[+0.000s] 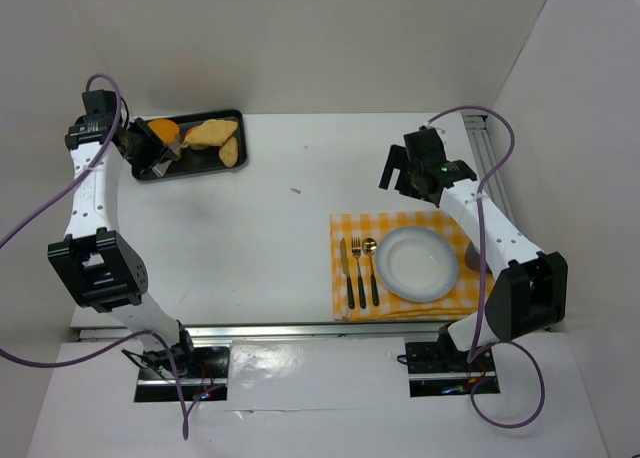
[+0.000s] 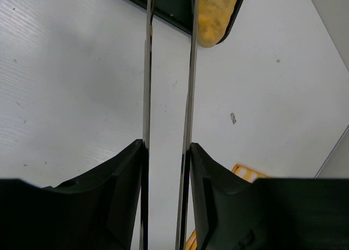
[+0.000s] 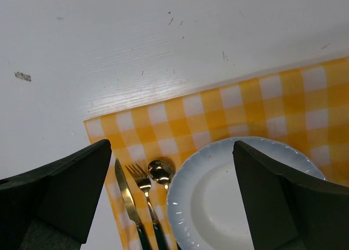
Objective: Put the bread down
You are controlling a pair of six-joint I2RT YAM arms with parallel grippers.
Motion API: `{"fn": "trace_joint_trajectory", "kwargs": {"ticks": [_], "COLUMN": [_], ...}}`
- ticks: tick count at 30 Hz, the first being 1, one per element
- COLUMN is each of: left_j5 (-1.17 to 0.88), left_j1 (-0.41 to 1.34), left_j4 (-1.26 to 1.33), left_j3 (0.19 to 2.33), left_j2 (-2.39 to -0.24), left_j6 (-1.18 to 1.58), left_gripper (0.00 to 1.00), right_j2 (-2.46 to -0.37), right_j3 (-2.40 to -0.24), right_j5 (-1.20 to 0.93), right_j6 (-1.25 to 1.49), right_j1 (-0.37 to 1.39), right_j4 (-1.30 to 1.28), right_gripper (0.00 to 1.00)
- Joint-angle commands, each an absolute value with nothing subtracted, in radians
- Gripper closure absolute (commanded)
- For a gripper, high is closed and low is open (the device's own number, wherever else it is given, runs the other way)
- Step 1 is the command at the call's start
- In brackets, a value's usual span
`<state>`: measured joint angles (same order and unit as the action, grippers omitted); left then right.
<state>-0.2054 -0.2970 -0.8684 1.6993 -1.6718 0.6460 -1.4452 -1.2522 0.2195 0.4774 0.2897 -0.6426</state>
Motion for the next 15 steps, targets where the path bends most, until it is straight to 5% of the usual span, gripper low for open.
{"fn": "trace_joint_trajectory", "kwargs": {"ticks": [1,15], "left_j5": [-0.232,0.0], "left_j1": [-0.304,-0.348], "left_j4": [-0.874,-0.856], "left_j3": [1.75,1.762], "left_j2": [-1.716,-1.701], "left_j6": [0.62,0.666], "left_gripper": [0.5,0.43], "right_j2": [-1.451,-1.488], "right_j3": [-1.284,-1.302], "right_j5": [0.216,0.206], "right_j6": [0.469,0.46], "right_j1": [0.281,0.281], "right_j4": [-0.603,-0.603], "right_gripper": [0.0,0.0]}}
